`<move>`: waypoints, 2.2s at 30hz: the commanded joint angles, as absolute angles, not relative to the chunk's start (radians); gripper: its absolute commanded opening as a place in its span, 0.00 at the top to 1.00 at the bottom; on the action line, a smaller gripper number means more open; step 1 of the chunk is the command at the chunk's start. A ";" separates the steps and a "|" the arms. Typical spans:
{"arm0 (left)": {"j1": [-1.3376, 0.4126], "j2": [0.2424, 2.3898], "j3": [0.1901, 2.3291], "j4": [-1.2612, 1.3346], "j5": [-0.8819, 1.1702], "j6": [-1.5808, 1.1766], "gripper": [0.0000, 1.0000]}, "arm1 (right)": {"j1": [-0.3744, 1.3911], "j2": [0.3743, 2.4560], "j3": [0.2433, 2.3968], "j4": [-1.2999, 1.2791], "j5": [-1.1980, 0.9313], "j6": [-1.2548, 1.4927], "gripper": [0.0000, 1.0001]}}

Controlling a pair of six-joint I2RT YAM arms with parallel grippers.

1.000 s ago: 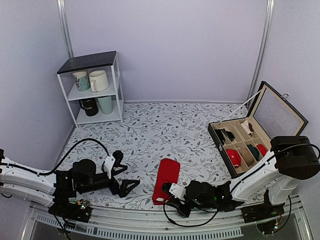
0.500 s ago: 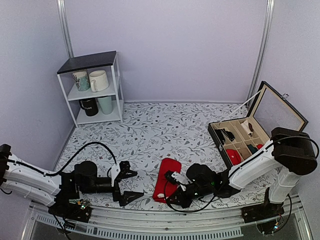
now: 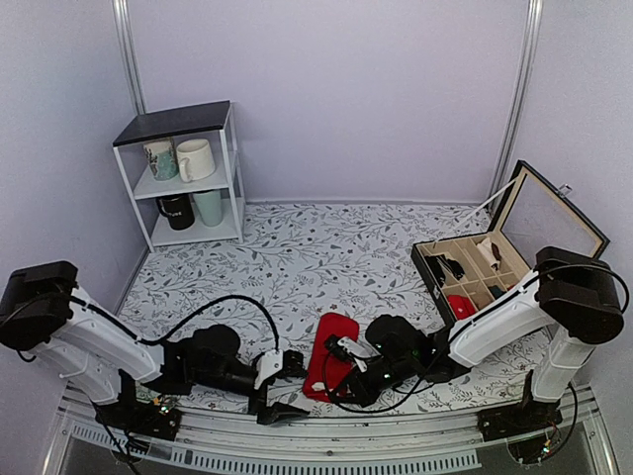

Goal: Roll the socks
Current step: Roll a pair of socks at the center of the board.

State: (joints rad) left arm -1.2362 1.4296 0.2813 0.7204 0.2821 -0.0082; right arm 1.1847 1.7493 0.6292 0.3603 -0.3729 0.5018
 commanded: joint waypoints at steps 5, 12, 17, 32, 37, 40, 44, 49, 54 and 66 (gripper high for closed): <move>-1.263 1.604 0.371 0.768 0.240 0.051 0.14 | 1.181 1.810 0.594 0.186 -0.397 0.481 1.00; -1.266 1.683 0.412 0.749 0.219 0.053 0.23 | 1.175 1.820 0.599 0.183 -0.428 0.470 1.00; -1.266 1.689 0.410 0.738 0.185 0.045 0.34 | 1.174 1.823 0.597 0.183 -0.441 0.463 1.00; -1.263 1.719 0.429 0.696 0.195 0.023 0.91 | 1.170 1.833 0.600 0.172 -0.462 0.458 0.99; -1.265 1.697 0.429 0.661 0.214 -0.042 1.00 | 1.170 1.781 0.587 0.177 -0.416 0.443 0.65; -1.264 1.685 0.422 0.648 0.229 -0.099 1.00 | 1.170 1.697 0.559 0.217 -0.371 0.424 0.58; -1.262 1.687 0.432 0.599 0.249 -0.161 1.00 | 1.171 1.528 0.465 0.383 -0.291 0.386 0.54; -1.251 1.698 0.425 0.573 0.288 -0.237 1.00 | 1.260 1.351 0.331 0.560 -0.071 0.224 0.46; -1.240 1.738 0.410 0.588 0.325 -0.293 1.00 | 1.299 1.385 0.335 0.578 -0.031 0.118 0.41; -1.226 1.764 0.395 0.607 0.352 -0.310 1.00 | 1.445 1.654 0.479 0.605 0.106 0.011 0.41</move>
